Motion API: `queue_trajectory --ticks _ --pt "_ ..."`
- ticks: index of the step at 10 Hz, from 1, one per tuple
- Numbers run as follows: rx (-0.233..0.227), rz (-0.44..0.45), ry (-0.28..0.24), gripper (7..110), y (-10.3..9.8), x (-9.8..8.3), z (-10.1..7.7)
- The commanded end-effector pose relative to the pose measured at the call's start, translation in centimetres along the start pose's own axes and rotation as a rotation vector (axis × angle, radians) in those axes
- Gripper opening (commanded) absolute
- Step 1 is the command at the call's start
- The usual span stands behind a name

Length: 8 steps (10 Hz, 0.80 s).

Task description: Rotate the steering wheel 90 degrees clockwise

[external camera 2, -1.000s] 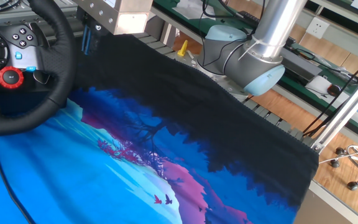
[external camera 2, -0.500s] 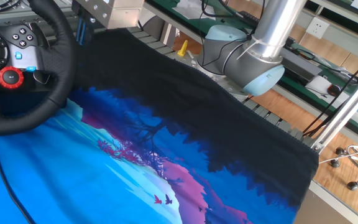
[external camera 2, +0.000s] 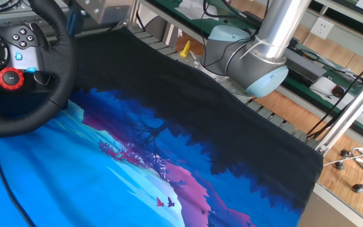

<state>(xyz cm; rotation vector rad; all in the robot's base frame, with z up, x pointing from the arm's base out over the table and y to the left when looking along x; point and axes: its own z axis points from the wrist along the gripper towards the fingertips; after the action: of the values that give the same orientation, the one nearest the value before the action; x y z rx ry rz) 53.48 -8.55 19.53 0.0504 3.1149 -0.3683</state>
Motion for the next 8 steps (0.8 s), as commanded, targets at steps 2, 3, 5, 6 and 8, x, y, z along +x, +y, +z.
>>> queue_trajectory --ticks 2,3,5,6,8 --pt "0.13 -0.098 -0.089 7 -3.0 -2.4 -0.6" --pt "0.14 -0.111 -0.107 7 -3.2 -2.9 -0.4" --pt "0.138 -0.101 -0.125 7 -2.8 -3.6 0.6" --pt "0.128 -0.095 -0.13 7 -2.4 -3.8 1.1" --pt "0.08 -0.086 -0.133 7 -1.0 -3.9 1.5"
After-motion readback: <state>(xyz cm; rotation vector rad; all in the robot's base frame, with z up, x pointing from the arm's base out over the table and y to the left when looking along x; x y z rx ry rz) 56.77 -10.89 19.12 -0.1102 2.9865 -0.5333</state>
